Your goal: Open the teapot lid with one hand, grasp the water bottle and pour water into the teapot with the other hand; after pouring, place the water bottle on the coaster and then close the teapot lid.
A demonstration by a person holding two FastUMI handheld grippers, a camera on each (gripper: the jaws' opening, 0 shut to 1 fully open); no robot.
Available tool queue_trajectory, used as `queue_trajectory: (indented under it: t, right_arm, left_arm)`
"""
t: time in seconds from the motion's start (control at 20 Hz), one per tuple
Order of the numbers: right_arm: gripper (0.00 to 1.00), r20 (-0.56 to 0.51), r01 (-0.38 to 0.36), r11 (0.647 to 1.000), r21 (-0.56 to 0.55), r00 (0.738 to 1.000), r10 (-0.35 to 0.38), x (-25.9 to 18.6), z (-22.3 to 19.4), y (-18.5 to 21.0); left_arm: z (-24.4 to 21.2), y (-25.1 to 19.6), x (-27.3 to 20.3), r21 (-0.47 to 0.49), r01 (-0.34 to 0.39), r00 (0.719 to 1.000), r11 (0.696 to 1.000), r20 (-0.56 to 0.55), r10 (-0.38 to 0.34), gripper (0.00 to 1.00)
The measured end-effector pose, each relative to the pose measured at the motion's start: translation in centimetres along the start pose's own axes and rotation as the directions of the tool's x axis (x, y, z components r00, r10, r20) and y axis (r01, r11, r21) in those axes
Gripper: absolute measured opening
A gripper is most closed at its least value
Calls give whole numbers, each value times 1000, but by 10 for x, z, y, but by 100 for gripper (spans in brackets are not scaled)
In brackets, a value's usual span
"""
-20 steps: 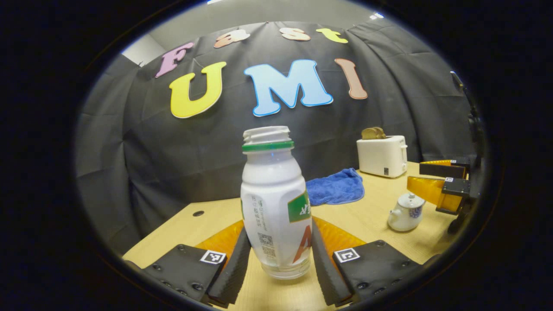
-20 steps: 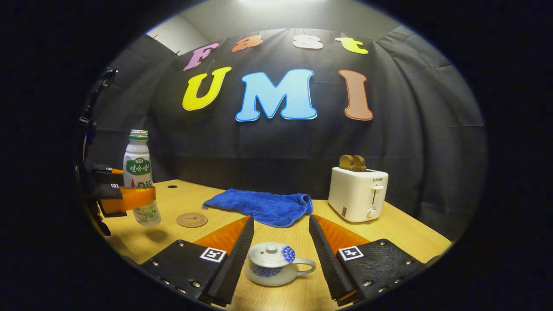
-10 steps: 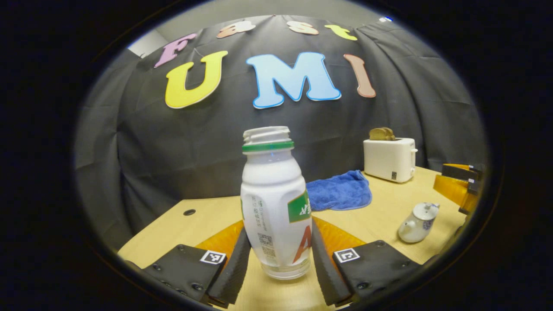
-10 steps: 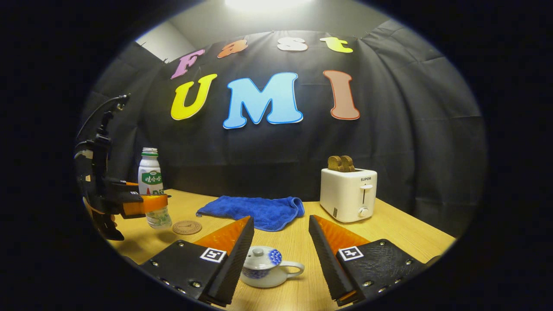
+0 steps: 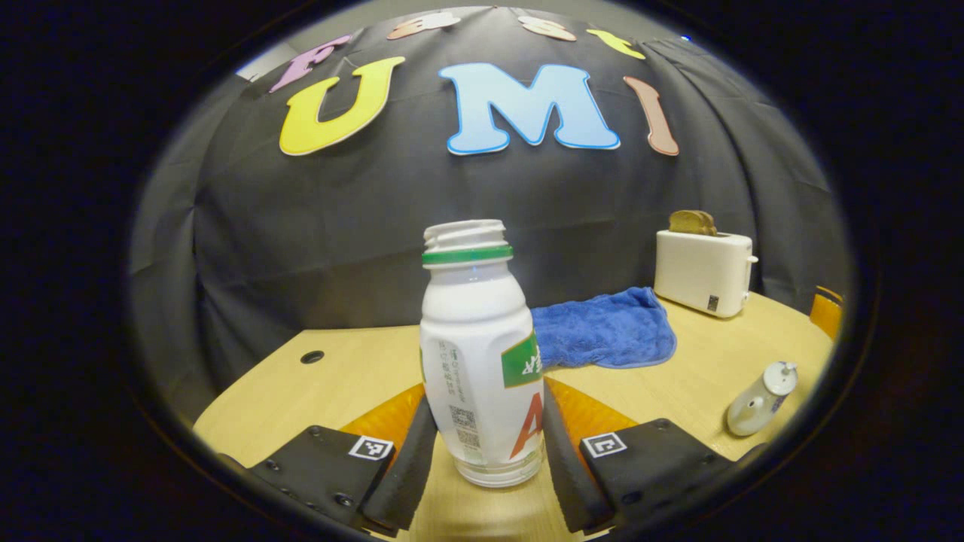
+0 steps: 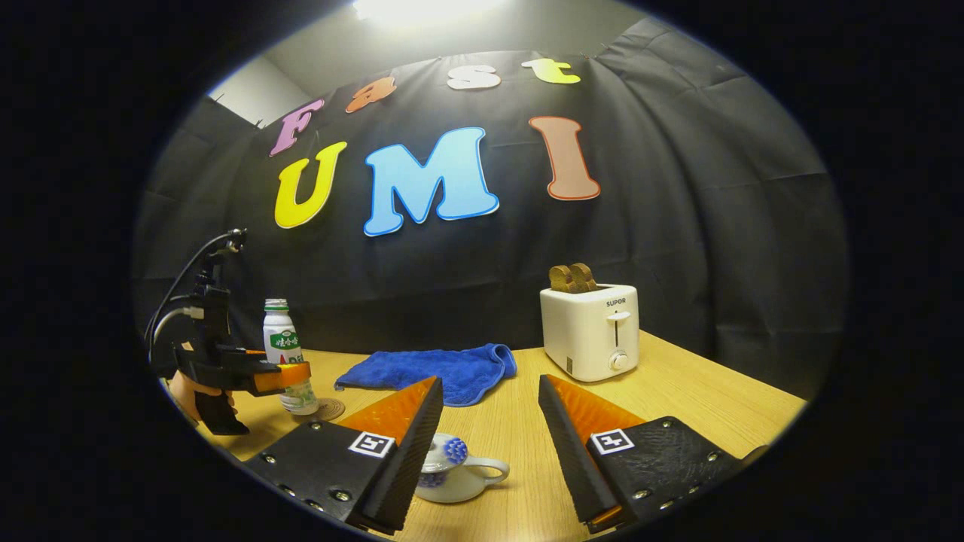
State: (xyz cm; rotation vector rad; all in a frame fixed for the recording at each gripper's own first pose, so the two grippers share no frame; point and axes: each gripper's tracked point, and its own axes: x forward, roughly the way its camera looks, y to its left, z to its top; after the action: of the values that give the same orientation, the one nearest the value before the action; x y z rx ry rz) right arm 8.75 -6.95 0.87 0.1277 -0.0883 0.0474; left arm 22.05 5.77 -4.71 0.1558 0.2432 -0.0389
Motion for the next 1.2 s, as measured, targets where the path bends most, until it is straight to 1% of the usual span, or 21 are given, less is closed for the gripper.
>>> queue_trajectory:
  t: [0.05,0.1,0.2,0.3,0.35,0.4,0.45,0.5,0.6,0.65,0.7,0.75,0.8,0.85,0.9,0.95,1.0,1.05,1.1,1.15,1.2]
  right_arm:
    - [80,0,1,1000,10,1000,-1,0,0,-1]
    - [80,0,2,1000,18,1000,-2,0,1,-2]
    - [80,3,7,1000,18,1000,-7,-1,2,-4]
    - [80,8,10,1000,9,1000,-10,-1,4,-4]
    - [80,9,8,1000,6,1000,-8,-1,3,-4]
    - [80,8,7,1000,2,1000,-7,-1,3,-3]
    - [80,6,7,1000,-3,1000,-7,0,3,-3]
    - [80,6,6,1000,-7,1000,-6,-1,2,-2]
    - [80,7,7,1000,-18,1000,-7,-1,3,-2]
    - [80,7,7,1000,-21,1000,-7,0,2,-2]
    - [80,8,7,1000,-24,1000,-7,0,2,-1]
    - [80,7,6,1000,-25,1000,-6,-1,2,-1]
    - [80,5,6,1000,-25,1000,-6,0,1,-1]
    - [80,3,5,1000,-24,1000,-5,0,1,0]
    - [80,2,5,1000,-24,1000,-5,0,1,0]
    - [80,3,6,1000,-26,1000,-6,0,1,-1]
    - [80,4,8,1000,-27,1000,-8,0,1,-1]
    - [80,4,11,1000,-30,1000,-11,0,1,-2]
    - [80,6,13,999,-30,1000,-13,0,2,-2]
    - [80,6,14,1000,-27,1000,-13,0,1,-3]
    - [80,6,14,1000,-24,1000,-14,0,2,-3]
  left_arm:
    - [-1,0,4,6,-1,1000,1000,4,0,76]
    - [-2,0,8,7,-4,1000,1000,5,4,71]
    - [-3,0,14,-9,-5,1000,1000,13,5,78]
    - [-4,-1,19,-32,0,1000,999,20,0,76]
    - [-4,-1,20,-31,-2,1000,1000,22,3,82]
    - [-6,-2,23,-28,2,1000,1000,20,-1,71]
    - [-5,-2,24,-27,3,1000,1000,24,-2,71]
    - [-4,-3,25,-28,5,1000,1000,24,-4,76]
    - [-5,-2,25,-33,2,1000,999,24,-1,77]
    - [-5,-1,25,-38,0,1000,999,24,1,82]
    - [-6,-1,25,-43,-1,1000,999,26,2,77]
    - [-5,-2,25,-42,1,1000,999,25,0,84]
    - [-6,-3,26,-35,9,1000,999,20,-8,84]
    - [-6,-5,25,-28,14,1000,1000,15,-14,86]
    - [-7,-6,24,-22,20,1000,1000,8,-20,87]
    - [-6,-7,22,-23,27,1000,999,7,-27,81]
    - [-4,-8,21,-26,28,1000,999,9,-27,89]
    - [-2,-7,20,-30,25,1000,999,13,-25,92]
    - [-2,-9,19,-34,26,1000,999,15,-26,100]
    - [-2,-9,18,-36,25,1000,999,13,-24,97]
    - [-2,-9,16,-33,22,1000,999,11,-22,89]
